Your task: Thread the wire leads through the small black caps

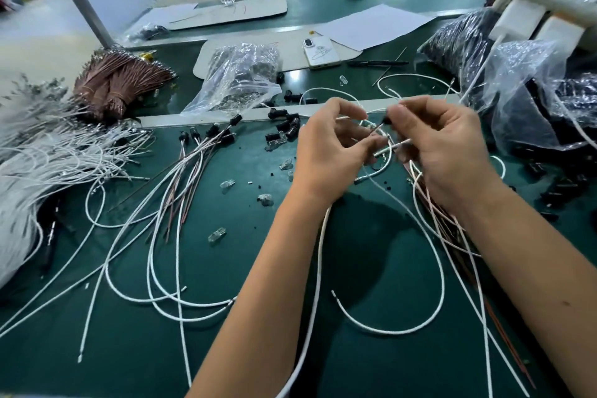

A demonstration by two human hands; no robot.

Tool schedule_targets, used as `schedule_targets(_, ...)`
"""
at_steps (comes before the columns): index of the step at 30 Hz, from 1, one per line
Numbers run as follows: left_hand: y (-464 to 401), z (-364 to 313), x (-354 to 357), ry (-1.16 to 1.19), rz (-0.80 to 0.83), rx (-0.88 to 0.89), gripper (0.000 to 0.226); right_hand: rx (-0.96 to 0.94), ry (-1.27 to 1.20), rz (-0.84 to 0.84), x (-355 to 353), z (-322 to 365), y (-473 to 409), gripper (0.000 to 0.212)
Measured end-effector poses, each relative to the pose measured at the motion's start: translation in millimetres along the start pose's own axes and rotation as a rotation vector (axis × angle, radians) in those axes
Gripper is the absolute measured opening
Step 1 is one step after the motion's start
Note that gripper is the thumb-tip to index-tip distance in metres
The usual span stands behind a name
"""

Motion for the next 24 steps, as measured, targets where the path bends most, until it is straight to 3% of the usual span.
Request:
schedule_targets(3,1.0,-24.7,-14.7,0.003,0.041,-0.037,0.011,0.05,-0.128,-0.08,-3.2,23.2,-22.1,0.02)
schedule_targets(7,-0.2,-61.6,-59.1,-0.036,0.057,-0.089,0.02,0.116,-0.291,-0.107,20.1,48.8,-58.2,0.014)
schedule_targets(10,9.4,-70.8,-106.8,-0.231,0.022,-0.154,0.025,0.169,-0.283,-0.004,69.4,52.7,-67.9,0.014)
schedule_targets(19,71.0,-46.2,-252.6,-0.912,-0.351,-0.454,0.026,0.556,-0.276,0.323,244.3,20.9,-39.9,0.017)
schedule_targets(24,74.6,-27.0,-257.1,-1.001,-0.532,-0.529,0.017,0.49,-0.029,0.449,245.3,21.8,-40.8,0.021)
Point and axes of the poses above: each hand's wrist, its own y-axis away from the middle knuckle, its own x-axis out of the palm, z = x × y, the point moved 4 cm from there along -y, towards the middle knuckle, and after that the axes turned 12 degrees about y, right-handed, at the moved point
